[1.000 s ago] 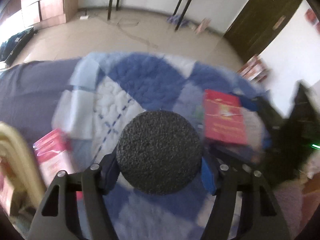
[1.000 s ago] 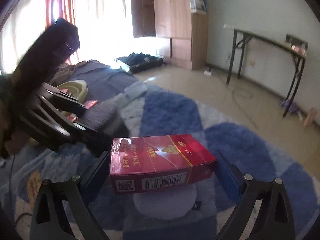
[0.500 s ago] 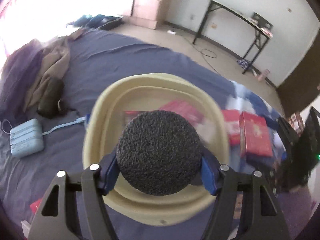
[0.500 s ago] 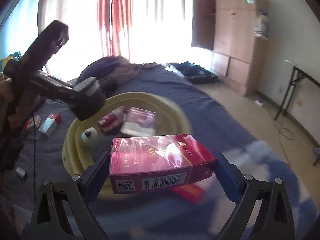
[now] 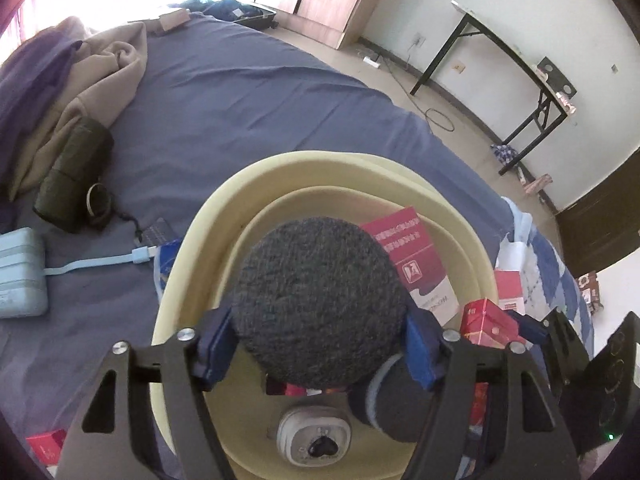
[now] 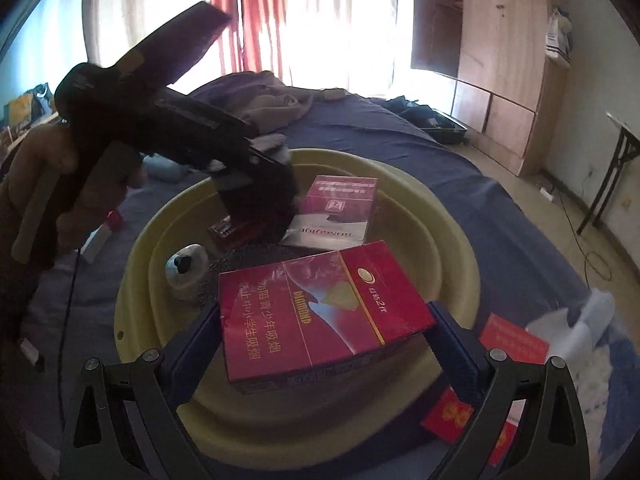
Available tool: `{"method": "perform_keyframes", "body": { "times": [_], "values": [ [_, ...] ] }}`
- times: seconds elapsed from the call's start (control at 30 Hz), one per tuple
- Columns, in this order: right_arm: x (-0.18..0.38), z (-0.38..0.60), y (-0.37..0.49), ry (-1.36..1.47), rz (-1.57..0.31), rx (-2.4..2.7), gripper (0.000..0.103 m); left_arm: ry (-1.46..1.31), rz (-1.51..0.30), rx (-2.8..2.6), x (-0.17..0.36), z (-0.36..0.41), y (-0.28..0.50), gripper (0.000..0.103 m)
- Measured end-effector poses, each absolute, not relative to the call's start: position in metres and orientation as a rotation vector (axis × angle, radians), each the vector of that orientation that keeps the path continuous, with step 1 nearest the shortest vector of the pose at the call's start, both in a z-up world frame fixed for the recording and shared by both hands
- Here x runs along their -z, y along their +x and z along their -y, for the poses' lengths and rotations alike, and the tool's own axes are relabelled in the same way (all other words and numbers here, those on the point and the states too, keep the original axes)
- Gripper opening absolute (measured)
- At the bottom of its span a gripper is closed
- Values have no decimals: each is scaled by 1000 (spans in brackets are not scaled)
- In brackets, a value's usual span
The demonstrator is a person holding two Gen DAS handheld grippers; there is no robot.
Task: Organize rigid objects
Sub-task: 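Carry the puck and red box over the yellow basin with both tools and lower, then grasp the red-white box with left tool while right tool grasps grey-blue round pad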
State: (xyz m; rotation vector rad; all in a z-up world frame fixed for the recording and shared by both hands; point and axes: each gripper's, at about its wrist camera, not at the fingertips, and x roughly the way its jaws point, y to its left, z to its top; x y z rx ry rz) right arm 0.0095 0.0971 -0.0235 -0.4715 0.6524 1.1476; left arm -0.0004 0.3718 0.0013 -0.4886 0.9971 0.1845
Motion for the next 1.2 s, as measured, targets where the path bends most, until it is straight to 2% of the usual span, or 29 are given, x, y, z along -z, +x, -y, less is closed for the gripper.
{"method": "perform_keyframes", "body": {
  "times": [0.07,0.13,0.3,0.47,0.57,0.67,0.87,1.2],
  "values": [
    [24,-98,7,-480,-671,-1150,103,-515,-973,-176,-4,-371,-5,88],
    [20,-95,8,-482,-687,-1145,103,-556,-930,-143,-12,-367,-12,95],
    [-7,-57,14,-463,-653,-1104,103,-473,-870,-60,-56,-315,-20,103],
    [-48,42,30,-261,-581,-962,103,-302,-904,101,-76,-226,8,103],
    [-51,113,40,-191,-566,-774,103,-220,-1027,182,-55,-171,40,103],
    [-33,175,48,-156,-632,-525,103,-234,-1147,205,-27,-139,70,103],
    [11,233,57,-67,-727,-406,103,-234,-1264,139,-8,-133,113,103],
    [12,238,61,-46,-737,-424,103,-261,-1352,135,17,-140,130,102]
  ]
}}
